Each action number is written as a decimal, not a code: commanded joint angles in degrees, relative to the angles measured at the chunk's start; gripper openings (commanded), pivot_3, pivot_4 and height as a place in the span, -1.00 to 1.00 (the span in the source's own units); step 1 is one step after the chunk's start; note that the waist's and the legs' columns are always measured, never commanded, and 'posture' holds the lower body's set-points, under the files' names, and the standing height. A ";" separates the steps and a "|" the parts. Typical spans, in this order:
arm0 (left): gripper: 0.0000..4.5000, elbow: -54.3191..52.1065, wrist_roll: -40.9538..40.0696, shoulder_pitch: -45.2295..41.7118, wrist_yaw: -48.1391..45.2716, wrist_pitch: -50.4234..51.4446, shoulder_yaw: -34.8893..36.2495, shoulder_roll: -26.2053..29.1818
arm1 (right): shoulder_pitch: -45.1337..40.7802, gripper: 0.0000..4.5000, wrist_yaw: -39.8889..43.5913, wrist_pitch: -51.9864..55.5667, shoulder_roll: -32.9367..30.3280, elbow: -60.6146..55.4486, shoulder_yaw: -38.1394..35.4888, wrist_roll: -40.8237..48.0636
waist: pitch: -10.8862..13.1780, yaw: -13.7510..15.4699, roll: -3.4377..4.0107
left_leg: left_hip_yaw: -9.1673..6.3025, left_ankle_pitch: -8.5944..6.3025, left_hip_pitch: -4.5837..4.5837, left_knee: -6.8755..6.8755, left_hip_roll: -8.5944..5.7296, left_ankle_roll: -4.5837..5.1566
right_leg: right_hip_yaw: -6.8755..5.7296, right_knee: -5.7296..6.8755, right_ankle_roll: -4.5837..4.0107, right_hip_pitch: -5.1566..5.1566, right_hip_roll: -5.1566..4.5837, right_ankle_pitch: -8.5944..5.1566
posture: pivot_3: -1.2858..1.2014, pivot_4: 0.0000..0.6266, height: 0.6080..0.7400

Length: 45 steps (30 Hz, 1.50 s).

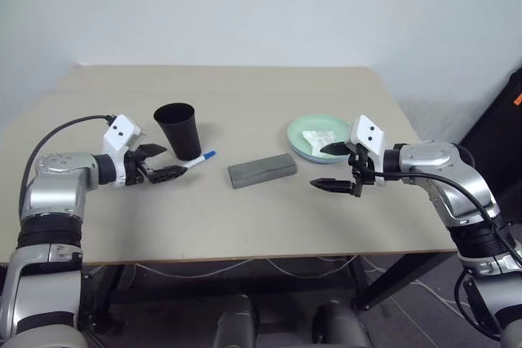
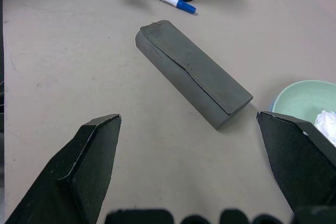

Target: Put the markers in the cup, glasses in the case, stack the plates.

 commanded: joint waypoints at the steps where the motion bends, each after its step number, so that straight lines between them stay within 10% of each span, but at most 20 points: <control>1: 0.98 1.90 0.92 -2.23 1.16 -2.60 -0.42 -0.69 | -1.10 1.00 -0.03 -0.14 -0.22 -1.79 -1.07 0.51 | 0.00 -0.02 0.00 | 0.00 0.00 0.00 0.00 0.00 0.00 | 0.00 0.00 0.00 0.00 0.00 0.00 | 0.03 -1.00 -0.37; 45: 0.98 28.79 14.35 -17.83 2.22 -11.29 -9.44 -7.48 | 0.01 1.00 -1.90 1.13 0.09 -4.12 -1.62 1.23 | 0.00 0.00 -0.02 | -0.01 -0.01 0.00 -0.02 0.01 0.00 | -0.03 -0.01 0.00 -0.01 -0.01 0.00 | 0.03 -1.00 -0.37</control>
